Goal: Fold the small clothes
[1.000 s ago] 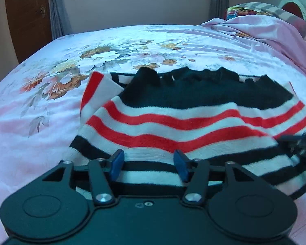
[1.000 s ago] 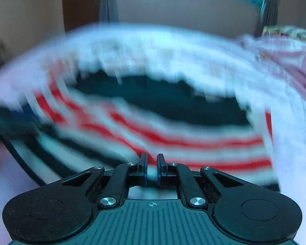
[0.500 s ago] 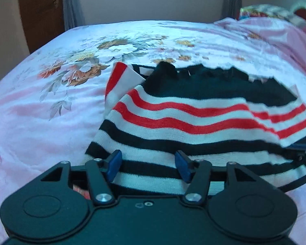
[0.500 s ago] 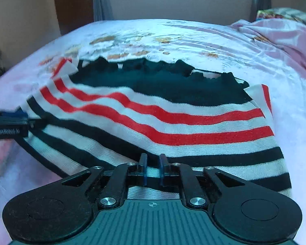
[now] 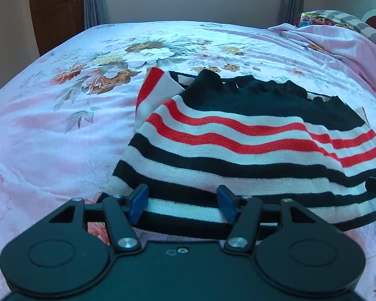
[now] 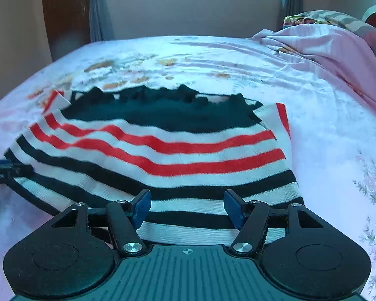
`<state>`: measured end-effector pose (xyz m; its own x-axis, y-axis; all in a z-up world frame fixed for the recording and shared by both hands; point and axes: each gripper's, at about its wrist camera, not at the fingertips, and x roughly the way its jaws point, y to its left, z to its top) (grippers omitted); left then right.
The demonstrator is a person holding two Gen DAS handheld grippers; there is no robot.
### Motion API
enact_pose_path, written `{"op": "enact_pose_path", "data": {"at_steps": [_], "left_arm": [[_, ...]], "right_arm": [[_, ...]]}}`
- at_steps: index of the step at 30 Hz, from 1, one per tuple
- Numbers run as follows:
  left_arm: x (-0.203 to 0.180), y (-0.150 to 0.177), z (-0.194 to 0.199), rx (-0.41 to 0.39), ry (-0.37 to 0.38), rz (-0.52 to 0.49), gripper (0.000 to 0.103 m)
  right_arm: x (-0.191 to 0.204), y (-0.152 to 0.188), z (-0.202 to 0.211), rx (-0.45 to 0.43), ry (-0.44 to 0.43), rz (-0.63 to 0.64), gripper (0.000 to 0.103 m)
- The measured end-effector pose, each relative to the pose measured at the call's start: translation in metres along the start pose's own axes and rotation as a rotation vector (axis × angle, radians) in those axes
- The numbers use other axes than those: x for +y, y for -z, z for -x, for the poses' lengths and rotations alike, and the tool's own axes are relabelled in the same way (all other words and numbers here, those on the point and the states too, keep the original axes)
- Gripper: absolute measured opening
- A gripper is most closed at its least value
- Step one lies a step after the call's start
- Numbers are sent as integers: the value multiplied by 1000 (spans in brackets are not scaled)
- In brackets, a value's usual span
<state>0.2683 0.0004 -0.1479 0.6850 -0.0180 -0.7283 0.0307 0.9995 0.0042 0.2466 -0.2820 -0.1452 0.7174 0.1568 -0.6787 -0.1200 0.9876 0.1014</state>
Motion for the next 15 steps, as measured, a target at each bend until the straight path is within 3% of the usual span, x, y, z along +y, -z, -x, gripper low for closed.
{"op": "enact_pose_path", "data": {"at_steps": [15], "left_arm": [[-1, -9, 10, -18, 26, 26, 60]], "right_arm": [[27, -15, -3, -28, -55, -2, 64]]}}
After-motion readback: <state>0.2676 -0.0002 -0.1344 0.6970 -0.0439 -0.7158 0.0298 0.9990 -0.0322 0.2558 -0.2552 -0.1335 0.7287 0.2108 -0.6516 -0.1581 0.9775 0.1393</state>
